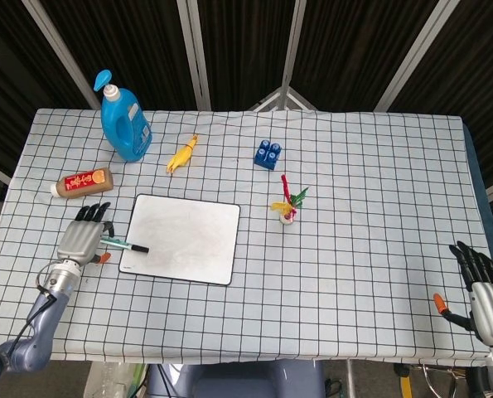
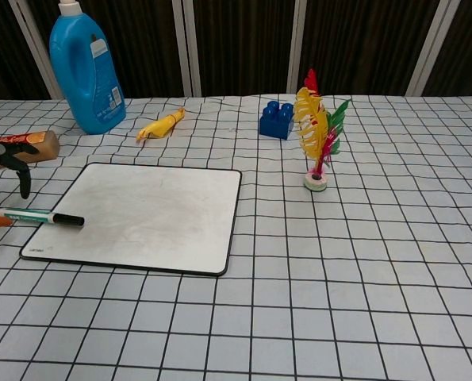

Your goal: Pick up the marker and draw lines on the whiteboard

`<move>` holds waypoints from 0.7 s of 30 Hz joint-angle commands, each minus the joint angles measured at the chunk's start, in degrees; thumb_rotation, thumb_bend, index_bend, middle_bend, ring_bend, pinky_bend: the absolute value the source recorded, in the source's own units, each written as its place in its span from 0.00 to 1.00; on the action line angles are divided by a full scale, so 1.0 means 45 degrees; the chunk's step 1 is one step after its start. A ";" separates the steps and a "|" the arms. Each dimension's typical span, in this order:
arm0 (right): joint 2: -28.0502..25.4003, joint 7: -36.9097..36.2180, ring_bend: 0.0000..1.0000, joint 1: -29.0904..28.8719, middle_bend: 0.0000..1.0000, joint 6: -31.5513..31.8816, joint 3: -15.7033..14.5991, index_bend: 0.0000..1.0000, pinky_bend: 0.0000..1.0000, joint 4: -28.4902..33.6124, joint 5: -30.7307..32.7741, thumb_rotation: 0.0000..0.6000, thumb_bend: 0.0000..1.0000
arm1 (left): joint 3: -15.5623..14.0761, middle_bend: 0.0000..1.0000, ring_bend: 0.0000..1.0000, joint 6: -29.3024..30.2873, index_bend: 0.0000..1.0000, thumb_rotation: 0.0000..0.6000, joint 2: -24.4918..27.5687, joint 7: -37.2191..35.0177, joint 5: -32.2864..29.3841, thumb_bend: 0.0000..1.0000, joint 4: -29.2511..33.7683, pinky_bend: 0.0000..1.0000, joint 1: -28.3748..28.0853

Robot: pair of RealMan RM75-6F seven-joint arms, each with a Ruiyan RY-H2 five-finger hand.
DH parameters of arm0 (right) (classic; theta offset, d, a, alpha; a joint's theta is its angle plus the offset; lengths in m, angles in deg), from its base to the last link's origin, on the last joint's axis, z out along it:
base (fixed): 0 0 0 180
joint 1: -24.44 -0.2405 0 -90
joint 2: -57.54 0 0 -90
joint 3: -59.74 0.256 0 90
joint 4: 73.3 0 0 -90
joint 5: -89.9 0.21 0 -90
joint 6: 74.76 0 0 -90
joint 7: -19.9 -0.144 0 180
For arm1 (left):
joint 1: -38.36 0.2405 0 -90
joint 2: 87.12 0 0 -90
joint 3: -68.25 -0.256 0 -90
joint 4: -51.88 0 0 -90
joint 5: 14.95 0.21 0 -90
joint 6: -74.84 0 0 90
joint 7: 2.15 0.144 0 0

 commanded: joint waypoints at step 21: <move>-0.0063 0.0024 0.00 -0.0015 0.00 -0.0019 0.0026 0.00 0.00 0.0083 0.0032 1.00 0.35 | -0.0260 0.03 0.00 -0.0446 0.49 1.00 -0.1215 -0.0025 0.0033 0.45 -0.1288 0.00 -0.0786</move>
